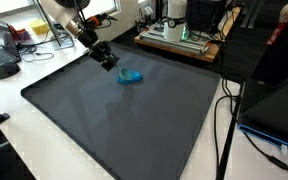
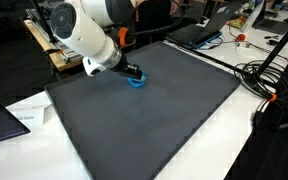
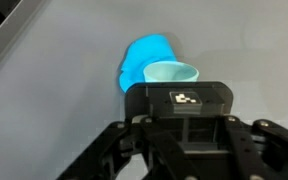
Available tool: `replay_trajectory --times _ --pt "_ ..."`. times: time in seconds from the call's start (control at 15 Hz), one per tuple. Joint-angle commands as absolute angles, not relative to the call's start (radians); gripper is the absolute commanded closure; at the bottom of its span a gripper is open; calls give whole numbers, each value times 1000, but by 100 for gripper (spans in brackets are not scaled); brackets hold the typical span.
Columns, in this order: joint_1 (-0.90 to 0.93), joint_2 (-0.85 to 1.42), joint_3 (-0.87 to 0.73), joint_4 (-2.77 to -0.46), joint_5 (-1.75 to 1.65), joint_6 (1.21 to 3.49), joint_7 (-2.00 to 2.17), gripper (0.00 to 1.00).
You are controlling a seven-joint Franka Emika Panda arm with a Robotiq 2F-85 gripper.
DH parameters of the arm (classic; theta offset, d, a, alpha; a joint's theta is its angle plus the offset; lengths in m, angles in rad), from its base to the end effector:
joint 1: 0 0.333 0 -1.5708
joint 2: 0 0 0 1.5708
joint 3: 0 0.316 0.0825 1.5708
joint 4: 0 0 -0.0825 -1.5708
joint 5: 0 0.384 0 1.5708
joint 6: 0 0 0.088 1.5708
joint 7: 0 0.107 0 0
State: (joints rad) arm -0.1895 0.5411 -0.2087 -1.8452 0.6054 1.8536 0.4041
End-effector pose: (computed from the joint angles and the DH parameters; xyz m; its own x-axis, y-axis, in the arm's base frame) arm 0.5613 -0.1830 0.2126 0.3684 -0.7167 -0.5921 -0.9113 -0.4044 -0.0775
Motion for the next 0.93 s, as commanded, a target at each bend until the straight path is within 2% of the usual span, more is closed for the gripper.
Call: replay_trajectory --times 0.0,0.87 --pt "-136 483 -221 -1914 452 1892 419 78" --pt "-15 279 -175 -2032 137 2020 442 78"
